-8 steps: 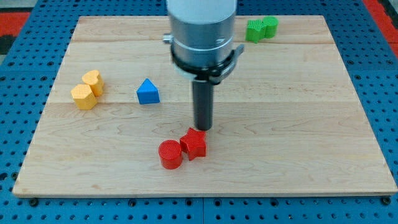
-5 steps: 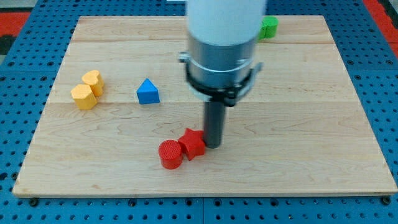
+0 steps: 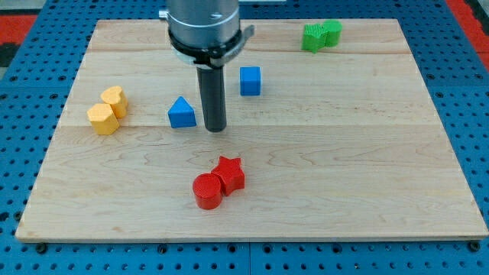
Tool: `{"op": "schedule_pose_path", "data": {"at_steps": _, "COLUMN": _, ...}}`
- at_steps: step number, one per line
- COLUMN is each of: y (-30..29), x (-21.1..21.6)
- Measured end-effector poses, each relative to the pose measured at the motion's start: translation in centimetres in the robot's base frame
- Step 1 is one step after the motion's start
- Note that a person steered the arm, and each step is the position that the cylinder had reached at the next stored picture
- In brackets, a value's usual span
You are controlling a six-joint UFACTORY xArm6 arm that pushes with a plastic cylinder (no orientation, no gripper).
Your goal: Move the blue blocks towards the center right
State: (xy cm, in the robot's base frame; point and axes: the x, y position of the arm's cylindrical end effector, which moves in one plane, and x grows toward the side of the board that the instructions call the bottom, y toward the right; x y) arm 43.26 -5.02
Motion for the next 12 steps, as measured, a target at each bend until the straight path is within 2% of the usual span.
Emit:
{"op": "schedule_pose_path", "data": {"at_steps": 1, "y": 0.1, "x": -6.0}}
{"op": "schedule_pose_path", "data": {"at_steps": 3, "y": 12.0, "x": -6.6}}
{"op": "schedule_pose_path", "data": {"at_steps": 4, "y": 8.3, "x": -11.1}}
{"op": "schedule_pose_path", "data": {"at_steps": 5, "y": 14.4, "x": -10.8}}
{"op": "schedule_pose_path", "data": {"at_steps": 6, "y": 20.4, "x": -3.1}}
{"op": "schedule_pose_path", "data": {"at_steps": 7, "y": 15.4, "x": -2.7}}
{"op": "schedule_pose_path", "data": {"at_steps": 9, "y": -6.1, "x": 3.8}}
{"op": "schedule_pose_path", "data": {"at_steps": 10, "y": -10.2, "x": 0.3}}
{"op": "schedule_pose_path", "data": {"at_steps": 11, "y": -5.0, "x": -0.2}}
{"op": "schedule_pose_path", "data": {"at_steps": 12, "y": 3.5, "x": 0.4}}
